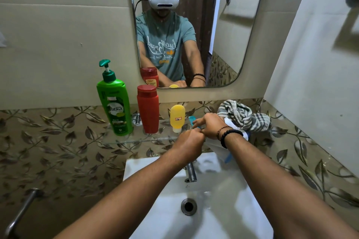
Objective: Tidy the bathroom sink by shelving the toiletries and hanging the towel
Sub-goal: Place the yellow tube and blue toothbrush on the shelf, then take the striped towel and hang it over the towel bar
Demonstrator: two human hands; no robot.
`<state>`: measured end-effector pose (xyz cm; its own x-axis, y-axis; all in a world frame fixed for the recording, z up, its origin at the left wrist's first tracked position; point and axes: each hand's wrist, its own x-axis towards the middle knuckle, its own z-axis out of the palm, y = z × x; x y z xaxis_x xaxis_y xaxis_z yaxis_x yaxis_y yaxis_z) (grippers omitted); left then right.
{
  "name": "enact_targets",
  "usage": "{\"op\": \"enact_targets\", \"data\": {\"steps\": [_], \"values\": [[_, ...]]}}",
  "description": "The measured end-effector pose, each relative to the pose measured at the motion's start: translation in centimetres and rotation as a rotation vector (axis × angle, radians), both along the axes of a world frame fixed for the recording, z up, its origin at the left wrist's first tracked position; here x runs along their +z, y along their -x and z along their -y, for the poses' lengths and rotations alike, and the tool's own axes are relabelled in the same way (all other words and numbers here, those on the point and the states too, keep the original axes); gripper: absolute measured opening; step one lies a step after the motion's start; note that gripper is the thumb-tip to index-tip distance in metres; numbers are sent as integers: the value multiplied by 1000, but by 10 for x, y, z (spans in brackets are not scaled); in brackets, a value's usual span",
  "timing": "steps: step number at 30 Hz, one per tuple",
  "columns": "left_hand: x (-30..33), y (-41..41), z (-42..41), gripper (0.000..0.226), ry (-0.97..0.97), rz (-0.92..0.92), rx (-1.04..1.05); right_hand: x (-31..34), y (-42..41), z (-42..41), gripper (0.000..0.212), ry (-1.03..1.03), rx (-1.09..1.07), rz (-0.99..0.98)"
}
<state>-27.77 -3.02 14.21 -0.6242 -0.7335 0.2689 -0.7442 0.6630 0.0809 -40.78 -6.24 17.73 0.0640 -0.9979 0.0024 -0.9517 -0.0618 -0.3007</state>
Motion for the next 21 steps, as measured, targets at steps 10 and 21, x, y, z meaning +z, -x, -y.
{"op": "enact_targets", "data": {"steps": [10, 21], "values": [[1, -4, 2, 30, 3, -86, -28, -2, 5, -2, 30, 77, -9, 68], [61, 0, 16, 20, 138, -224, -82, 68, 87, -10, 27, 344, -405, 92]]}}
